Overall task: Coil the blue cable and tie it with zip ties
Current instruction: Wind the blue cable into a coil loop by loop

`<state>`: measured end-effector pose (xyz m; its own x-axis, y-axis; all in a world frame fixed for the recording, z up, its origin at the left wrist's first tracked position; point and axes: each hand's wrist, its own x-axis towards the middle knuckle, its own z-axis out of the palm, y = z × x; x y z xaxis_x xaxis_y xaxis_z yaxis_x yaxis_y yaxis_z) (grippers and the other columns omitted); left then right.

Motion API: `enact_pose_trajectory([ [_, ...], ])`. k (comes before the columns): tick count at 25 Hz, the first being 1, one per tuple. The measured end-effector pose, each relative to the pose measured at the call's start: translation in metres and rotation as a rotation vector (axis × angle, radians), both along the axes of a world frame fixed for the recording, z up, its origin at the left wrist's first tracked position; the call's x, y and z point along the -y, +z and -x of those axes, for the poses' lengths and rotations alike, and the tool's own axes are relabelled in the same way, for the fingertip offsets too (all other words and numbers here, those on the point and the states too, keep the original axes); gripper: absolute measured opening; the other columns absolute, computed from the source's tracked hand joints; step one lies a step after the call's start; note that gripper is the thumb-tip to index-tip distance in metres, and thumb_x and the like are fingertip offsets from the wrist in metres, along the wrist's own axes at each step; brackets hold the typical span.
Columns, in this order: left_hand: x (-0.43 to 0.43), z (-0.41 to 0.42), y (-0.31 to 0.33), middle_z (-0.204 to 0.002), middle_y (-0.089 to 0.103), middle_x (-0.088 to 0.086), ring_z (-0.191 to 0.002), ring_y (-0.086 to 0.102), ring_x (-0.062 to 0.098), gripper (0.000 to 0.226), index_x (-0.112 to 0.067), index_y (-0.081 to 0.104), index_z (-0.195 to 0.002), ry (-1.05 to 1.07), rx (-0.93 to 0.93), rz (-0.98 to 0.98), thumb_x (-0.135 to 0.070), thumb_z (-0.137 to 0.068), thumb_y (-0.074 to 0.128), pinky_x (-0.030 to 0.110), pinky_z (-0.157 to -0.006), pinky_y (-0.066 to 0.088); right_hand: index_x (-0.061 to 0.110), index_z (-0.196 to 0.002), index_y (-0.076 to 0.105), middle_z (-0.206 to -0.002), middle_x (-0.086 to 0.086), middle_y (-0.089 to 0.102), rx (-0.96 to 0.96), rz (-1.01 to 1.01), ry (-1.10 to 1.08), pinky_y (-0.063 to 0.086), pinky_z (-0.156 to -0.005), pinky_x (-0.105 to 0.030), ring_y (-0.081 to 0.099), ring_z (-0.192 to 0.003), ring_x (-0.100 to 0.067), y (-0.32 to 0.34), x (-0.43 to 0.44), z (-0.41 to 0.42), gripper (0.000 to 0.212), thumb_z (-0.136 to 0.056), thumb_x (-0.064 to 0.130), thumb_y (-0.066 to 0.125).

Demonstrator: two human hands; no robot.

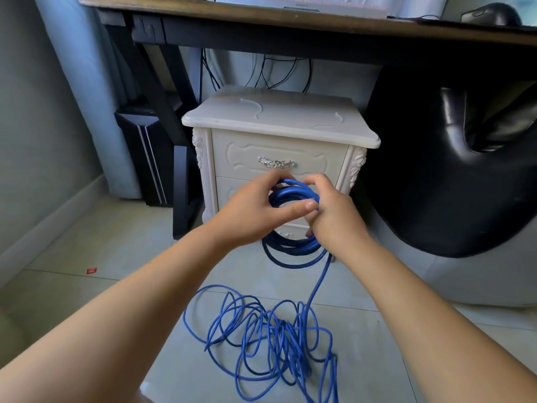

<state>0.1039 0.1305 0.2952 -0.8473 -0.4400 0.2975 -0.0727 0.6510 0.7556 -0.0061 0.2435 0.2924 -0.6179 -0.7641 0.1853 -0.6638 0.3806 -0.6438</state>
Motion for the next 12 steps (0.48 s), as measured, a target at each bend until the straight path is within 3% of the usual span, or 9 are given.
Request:
enact_pose_trajectory([
  [2,0.001,-0.002,0.001,-0.104,0.056,-0.01,-0.091,0.056,0.0,0.047,-0.026,0.06,-0.111,-0.027,-0.003,0.136,-0.059,-0.08,0.067,0.012,-0.079,0.043,0.034,-0.14,0.034,-0.087,-0.006,0.059,-0.109,-0.093,0.052,0.05,-0.07,-0.039,0.06,-0.076,-0.029,0.009,-0.003,-0.001,0.058,-0.09,0.006,0.046],
  [5,0.0,-0.001,-0.001,-0.095,0.06,-0.008,-0.084,0.058,0.009,0.049,-0.025,0.06,-0.105,-0.015,0.055,0.232,-0.063,-0.076,0.053,0.029,-0.075,0.047,0.031,-0.15,0.019,-0.087,-0.006,0.055,-0.29,-0.171,0.092,0.038,-0.065,-0.034,0.049,-0.076,-0.028,0.015,-0.003,-0.003,0.068,-0.093,0.009,0.047],
  [8,-0.004,0.001,-0.002,-0.079,0.063,-0.007,-0.071,0.059,0.011,0.041,-0.023,0.063,-0.097,0.057,0.072,0.179,-0.063,-0.088,0.054,0.032,-0.063,0.046,0.04,-0.151,0.016,-0.084,-0.006,0.061,-0.159,-0.13,0.062,0.041,-0.059,-0.035,0.055,-0.069,-0.026,0.011,0.001,-0.004,0.067,-0.095,0.016,0.042],
  [10,-0.005,0.003,-0.003,-0.071,0.063,-0.005,-0.061,0.06,0.013,0.034,-0.018,0.064,-0.093,0.057,0.04,0.068,-0.051,-0.093,0.057,0.033,-0.06,0.052,0.043,-0.148,0.02,-0.081,-0.006,0.064,-0.017,-0.011,0.025,0.049,-0.062,-0.037,0.059,-0.067,-0.024,0.006,0.003,-0.002,0.067,-0.092,0.021,0.049],
  [12,-0.005,0.004,-0.003,-0.056,0.054,-0.01,-0.048,0.051,0.008,0.032,-0.013,0.064,-0.091,0.074,-0.002,-0.008,-0.045,-0.094,0.058,0.025,-0.05,0.045,0.043,-0.143,0.03,-0.083,-0.005,0.067,0.169,0.115,-0.004,0.056,-0.065,-0.037,0.064,-0.063,-0.023,0.003,0.004,0.001,0.067,-0.086,0.022,0.059],
])
